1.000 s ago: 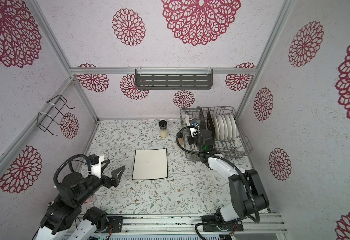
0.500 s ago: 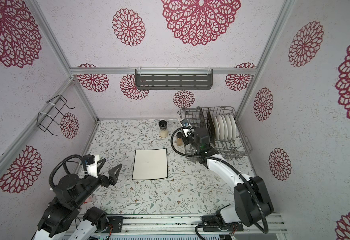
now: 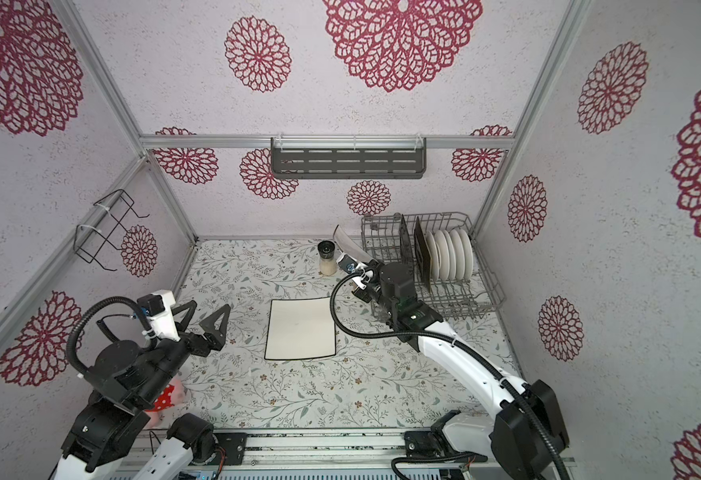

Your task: Unload the plates from the dish rack

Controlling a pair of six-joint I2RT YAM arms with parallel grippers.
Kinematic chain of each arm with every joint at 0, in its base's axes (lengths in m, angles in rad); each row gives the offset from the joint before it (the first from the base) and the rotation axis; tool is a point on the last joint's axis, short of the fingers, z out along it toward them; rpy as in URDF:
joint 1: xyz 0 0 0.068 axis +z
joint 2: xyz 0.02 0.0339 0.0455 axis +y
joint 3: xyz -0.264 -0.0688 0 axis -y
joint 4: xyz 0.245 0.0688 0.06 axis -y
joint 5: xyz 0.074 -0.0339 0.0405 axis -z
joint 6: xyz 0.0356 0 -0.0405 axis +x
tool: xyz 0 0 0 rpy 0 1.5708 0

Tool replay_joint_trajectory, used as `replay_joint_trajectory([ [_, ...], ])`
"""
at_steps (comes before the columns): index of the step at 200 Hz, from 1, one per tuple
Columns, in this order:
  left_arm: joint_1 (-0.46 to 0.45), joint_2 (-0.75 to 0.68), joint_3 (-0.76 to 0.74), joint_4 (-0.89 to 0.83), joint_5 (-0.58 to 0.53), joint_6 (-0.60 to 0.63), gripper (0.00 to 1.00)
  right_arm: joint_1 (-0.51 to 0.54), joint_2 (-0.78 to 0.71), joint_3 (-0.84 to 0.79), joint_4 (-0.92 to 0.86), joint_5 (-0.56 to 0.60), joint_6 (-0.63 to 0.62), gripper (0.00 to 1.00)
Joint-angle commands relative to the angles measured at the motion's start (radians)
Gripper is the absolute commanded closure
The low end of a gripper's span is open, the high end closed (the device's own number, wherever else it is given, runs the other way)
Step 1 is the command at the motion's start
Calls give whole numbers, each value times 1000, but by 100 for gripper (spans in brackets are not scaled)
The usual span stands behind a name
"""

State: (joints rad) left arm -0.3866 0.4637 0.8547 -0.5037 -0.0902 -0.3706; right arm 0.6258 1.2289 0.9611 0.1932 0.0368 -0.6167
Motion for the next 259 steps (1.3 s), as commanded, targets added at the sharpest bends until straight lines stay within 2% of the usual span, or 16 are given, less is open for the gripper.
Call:
replay_joint_trajectory([
  [1, -4, 90, 92, -19, 6, -70, 3, 57, -99, 82, 128, 55, -175, 100],
  [43, 7, 262, 203, 8, 183, -130, 3, 180, -137, 44, 109, 155, -356, 100],
  [74, 61, 403, 284, 1, 386, -220, 3, 265, -134, 24, 119, 233, -500, 100],
  [102, 166, 470, 268, 62, 563, -341, 3, 326, -128, -1, 148, 283, -596, 100],
  [125, 262, 504, 197, 193, 725, -469, 2, 374, -117, -28, 185, 340, -680, 100],
  [147, 284, 514, 149, 255, 752, -516, 1, 414, -103, -53, 230, 389, -743, 100],
  [187, 288, 570, 52, 422, 840, -688, 1, 477, -39, -62, 284, 496, -811, 100],
  [215, 268, 575, 4, 403, 776, -677, 3, 510, 12, -79, 363, 534, -871, 100],
  [250, 239, 605, -32, 402, 761, -665, 4, 536, 62, -83, 425, 551, -891, 100],
  [259, 232, 613, -38, 414, 761, -668, 8, 544, 75, -82, 438, 553, -900, 100],
])
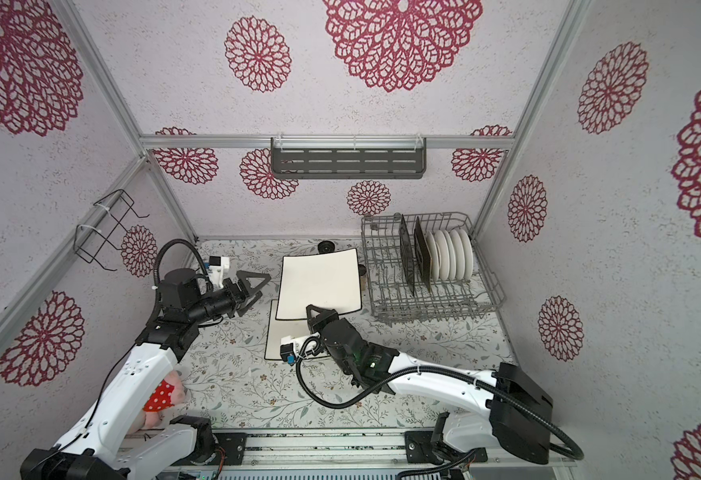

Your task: Unload the plates from the dish rack

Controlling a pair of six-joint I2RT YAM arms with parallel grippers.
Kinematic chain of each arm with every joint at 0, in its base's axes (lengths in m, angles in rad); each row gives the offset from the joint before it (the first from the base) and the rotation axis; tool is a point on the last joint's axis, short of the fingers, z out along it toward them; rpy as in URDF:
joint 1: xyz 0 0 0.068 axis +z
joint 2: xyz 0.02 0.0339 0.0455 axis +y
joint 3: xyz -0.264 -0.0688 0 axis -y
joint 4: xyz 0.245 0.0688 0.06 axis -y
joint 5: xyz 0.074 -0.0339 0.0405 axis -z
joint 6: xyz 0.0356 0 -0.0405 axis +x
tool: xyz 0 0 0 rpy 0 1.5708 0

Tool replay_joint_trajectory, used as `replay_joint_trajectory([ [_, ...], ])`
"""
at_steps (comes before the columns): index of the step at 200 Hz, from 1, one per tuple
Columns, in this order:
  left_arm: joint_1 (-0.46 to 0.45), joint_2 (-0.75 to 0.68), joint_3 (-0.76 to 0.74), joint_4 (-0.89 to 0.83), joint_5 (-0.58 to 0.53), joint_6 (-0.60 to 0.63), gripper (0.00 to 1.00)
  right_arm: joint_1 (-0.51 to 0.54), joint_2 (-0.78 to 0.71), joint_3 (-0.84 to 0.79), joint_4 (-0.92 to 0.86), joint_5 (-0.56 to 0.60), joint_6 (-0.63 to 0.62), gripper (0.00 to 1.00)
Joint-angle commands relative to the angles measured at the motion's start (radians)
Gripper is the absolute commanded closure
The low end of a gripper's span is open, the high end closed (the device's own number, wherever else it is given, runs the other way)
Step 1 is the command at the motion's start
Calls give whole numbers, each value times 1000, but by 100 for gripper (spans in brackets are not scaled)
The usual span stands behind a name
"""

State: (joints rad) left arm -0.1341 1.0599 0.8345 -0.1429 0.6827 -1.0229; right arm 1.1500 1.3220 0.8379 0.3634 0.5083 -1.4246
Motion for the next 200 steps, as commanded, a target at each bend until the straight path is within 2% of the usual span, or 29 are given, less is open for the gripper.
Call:
replay_joint_trajectory([
  [1, -21, 19, -18, 53, -12, -16, 9, 21, -17, 42, 268, 81, -93, 100],
  [22, -38, 52, -17, 57, -5, -12, 15, 36, 12, 43, 299, 89, -101, 100],
  [77, -62, 102, -37, 92, 1, 8, 18, 48, 53, 38, 342, 102, -92, 100],
  [89, -65, 113, -42, 107, 13, 9, 20, 83, 53, 34, 346, 95, -88, 100],
  [152, -73, 157, -120, 348, 78, -106, 26, 93, 41, 1, 368, 103, -69, 100],
  [200, -75, 164, -130, 399, 96, -134, 40, 95, 40, -20, 385, 113, -61, 100],
])
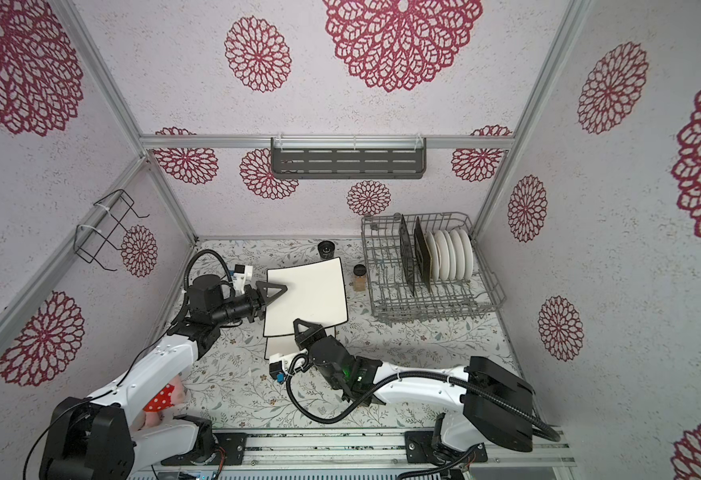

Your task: Unload the plates from the dish rack

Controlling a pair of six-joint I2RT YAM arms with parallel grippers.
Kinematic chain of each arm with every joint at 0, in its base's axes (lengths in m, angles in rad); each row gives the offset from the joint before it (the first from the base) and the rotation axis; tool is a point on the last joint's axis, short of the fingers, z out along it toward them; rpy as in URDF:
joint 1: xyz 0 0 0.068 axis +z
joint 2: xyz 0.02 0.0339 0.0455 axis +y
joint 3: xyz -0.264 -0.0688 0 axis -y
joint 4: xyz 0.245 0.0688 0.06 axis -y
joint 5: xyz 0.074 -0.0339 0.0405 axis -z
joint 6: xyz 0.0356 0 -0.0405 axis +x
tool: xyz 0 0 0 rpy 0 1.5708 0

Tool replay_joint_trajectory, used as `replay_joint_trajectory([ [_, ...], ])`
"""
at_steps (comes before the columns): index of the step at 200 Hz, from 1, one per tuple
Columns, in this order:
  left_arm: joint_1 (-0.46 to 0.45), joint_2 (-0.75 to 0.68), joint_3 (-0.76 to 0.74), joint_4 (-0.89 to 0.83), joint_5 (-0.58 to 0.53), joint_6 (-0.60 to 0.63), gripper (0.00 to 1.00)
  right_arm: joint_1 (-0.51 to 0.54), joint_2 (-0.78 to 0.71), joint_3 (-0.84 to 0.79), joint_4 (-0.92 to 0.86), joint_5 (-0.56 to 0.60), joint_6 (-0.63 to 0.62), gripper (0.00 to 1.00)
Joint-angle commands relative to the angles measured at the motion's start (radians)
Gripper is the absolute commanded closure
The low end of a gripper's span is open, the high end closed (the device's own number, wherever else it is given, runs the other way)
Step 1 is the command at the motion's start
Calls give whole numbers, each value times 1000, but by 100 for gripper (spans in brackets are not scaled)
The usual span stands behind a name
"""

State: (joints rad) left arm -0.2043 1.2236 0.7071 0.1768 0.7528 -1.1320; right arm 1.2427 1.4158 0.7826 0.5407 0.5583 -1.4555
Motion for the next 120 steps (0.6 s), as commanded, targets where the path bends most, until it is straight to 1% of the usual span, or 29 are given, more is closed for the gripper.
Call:
replay_joint_trajectory([
  [1, -5, 1, -3, 80, 26, -25, 40, 2, -54, 35, 208, 63, -30, 100],
  [32, -6, 16, -3, 90, 58, -40, 48, 0, -51, 24, 226, 59, -24, 100],
  [54, -7, 20, -2, 93, 66, -37, 57, 0, -46, 16, 246, 61, -24, 100],
  [120, -9, 23, -11, 139, 97, -51, 71, -6, -42, 1, 266, 61, -17, 100],
])
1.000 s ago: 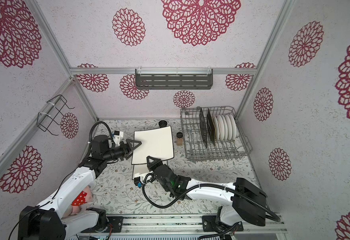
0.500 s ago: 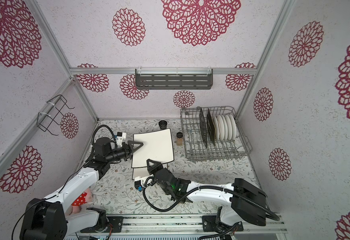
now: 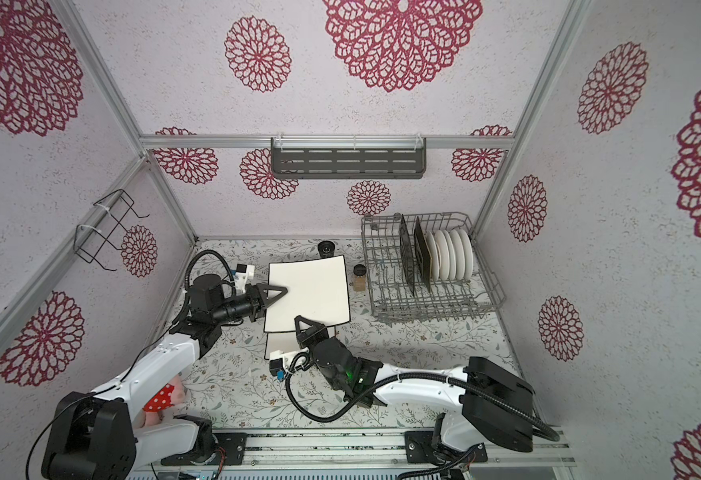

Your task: Unload the plates from the dish rack

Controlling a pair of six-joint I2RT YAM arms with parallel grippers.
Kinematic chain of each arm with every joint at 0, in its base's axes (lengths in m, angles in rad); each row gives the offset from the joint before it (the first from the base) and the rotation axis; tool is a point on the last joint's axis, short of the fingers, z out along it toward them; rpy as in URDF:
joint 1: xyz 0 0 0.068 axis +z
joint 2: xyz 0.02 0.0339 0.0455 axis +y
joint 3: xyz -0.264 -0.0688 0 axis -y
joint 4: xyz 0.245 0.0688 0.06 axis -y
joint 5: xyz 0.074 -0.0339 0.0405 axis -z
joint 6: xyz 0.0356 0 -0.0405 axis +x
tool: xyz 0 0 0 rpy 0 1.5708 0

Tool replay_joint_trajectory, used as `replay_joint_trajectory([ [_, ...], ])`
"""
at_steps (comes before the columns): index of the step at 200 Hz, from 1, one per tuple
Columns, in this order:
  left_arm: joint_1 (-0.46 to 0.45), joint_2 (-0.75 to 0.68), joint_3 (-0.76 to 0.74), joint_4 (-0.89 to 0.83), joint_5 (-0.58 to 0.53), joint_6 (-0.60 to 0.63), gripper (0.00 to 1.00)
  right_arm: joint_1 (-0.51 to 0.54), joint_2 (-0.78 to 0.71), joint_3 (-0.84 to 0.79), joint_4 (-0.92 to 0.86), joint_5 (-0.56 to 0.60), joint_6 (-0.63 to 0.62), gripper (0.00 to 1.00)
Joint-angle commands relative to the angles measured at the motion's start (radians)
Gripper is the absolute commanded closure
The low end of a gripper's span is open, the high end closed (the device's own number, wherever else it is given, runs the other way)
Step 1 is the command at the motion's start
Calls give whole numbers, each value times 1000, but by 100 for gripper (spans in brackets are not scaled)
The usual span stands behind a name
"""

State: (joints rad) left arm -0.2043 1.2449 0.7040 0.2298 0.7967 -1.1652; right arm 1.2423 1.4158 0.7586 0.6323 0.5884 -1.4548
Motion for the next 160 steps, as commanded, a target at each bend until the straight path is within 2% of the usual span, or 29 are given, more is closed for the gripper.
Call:
replay_joint_trajectory([
  [1, -9, 2, -8, 87, 54, -19, 71, -5, -42, 24, 174, 30, -18, 100],
  [146, -10, -4, 3, 66, 79, 8, 100, -28, -13, -52, 266, 8, -5, 100],
  [160, -10, -3, 3, 57, 77, 16, 100, -29, -12, -66, 287, 4, -9, 96],
])
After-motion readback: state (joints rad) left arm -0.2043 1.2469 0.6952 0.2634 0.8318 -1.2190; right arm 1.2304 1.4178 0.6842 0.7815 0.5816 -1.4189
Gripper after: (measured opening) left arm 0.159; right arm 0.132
